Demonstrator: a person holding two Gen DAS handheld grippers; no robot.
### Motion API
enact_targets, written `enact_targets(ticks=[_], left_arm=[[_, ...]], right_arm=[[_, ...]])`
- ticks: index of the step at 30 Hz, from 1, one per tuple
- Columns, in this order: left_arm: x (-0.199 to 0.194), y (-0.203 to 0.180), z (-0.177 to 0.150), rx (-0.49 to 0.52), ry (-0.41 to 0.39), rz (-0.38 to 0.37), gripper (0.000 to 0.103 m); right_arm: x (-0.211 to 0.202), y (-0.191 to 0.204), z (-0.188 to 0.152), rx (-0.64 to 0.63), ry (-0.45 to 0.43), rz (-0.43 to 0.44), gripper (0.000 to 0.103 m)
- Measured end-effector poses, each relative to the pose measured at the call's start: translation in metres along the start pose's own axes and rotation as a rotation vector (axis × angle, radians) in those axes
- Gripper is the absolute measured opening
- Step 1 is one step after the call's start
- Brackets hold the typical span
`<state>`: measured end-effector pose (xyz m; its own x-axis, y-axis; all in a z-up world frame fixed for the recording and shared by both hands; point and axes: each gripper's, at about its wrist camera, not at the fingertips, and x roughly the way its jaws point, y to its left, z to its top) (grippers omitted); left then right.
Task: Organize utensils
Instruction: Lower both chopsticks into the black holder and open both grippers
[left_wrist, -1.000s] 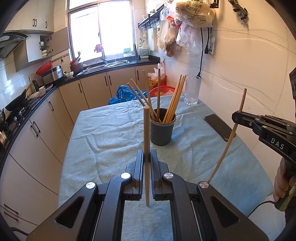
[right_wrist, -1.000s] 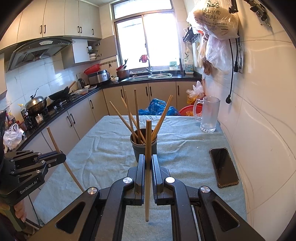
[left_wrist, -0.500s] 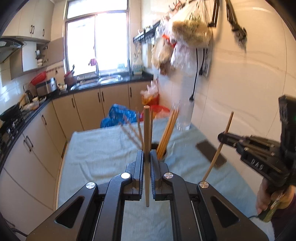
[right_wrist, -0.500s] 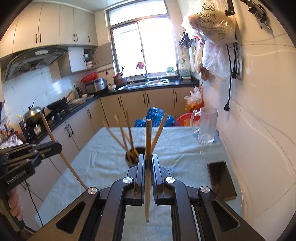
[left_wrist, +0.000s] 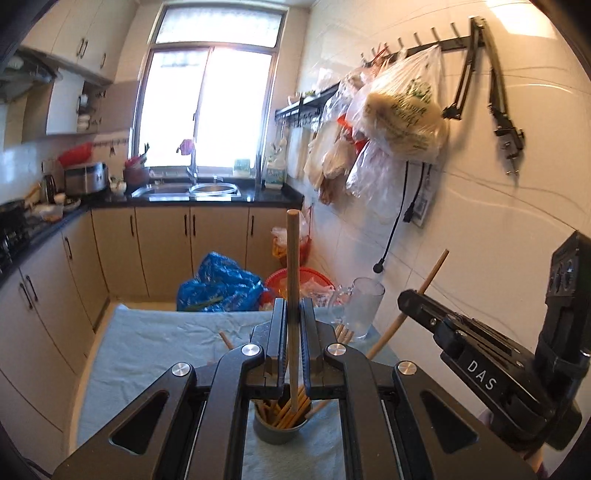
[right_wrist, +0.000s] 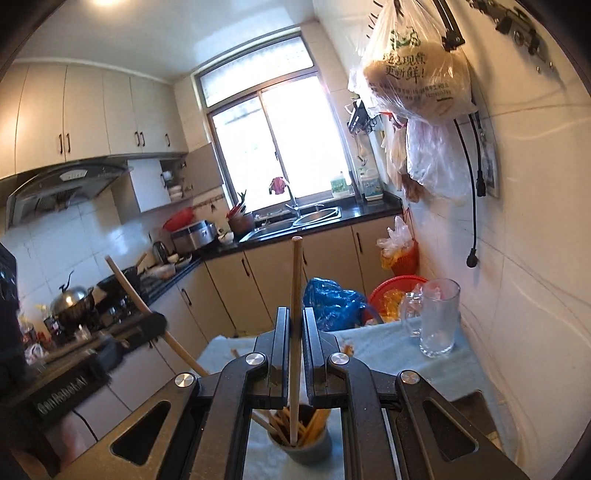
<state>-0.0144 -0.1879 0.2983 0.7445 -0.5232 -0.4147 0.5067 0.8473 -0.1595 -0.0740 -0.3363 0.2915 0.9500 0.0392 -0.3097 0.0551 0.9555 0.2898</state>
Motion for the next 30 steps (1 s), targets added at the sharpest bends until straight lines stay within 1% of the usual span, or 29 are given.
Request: enact_targets(ticks=[3,7,13,18,20,21,22,23,24,25,26,27,30], left_arm=[[0.028,0.007,-0.009,-0.022,0.044,-0.002,0.006],[0.052,0.013,-0.019,-0.029,0.086,0.011,0.006],[0.064,0.017,-0.034,-0.024,0.117,0.031,0.006],[0.062,0.016,-0.041,-0.005,0.117,0.048,0.007],[0.058,0.016,-0.042,-0.001,0.117,0.047,0.009],[0.055,0.016,-0.042,-0.001,0.116,0.047,0.015],[0.052,0.017,-0.043,-0.003,0.114,0.046,0.025],[0.048,0.018,-0.043,-0.01,0.109,0.045,0.029],[0.045,0.02,-0.043,-0.016,0.106,0.046,0.033],[0.041,0.021,-0.043,-0.025,0.102,0.044,0.033],[0.037,0.022,-0.043,-0.032,0.102,0.04,0.033],[0.032,0.024,-0.044,-0.039,0.104,0.036,0.033],[0.017,0.026,-0.047,-0.049,0.099,0.039,0.036]], right_arm=[[0.019,-0.003,-0.008,0.006,0.001,-0.011,0.007],[0.043,-0.011,-0.024,0.016,0.055,-0.025,0.007],[0.069,-0.027,-0.046,0.04,0.142,-0.024,0.007],[0.082,-0.032,-0.06,0.054,0.188,-0.021,0.009],[0.084,-0.034,-0.063,0.064,0.202,-0.02,0.009],[0.085,-0.035,-0.064,0.07,0.209,-0.016,0.009],[0.086,-0.037,-0.064,0.078,0.213,-0.013,0.011],[0.086,-0.038,-0.064,0.084,0.214,-0.013,0.013],[0.085,-0.039,-0.064,0.088,0.213,-0.011,0.02],[0.084,-0.04,-0.063,0.094,0.21,-0.009,0.028],[0.082,-0.041,-0.062,0.098,0.203,-0.009,0.03],[0.08,-0.041,-0.061,0.098,0.198,-0.012,0.032],[0.072,-0.04,-0.056,0.094,0.187,-0.01,0.034]])
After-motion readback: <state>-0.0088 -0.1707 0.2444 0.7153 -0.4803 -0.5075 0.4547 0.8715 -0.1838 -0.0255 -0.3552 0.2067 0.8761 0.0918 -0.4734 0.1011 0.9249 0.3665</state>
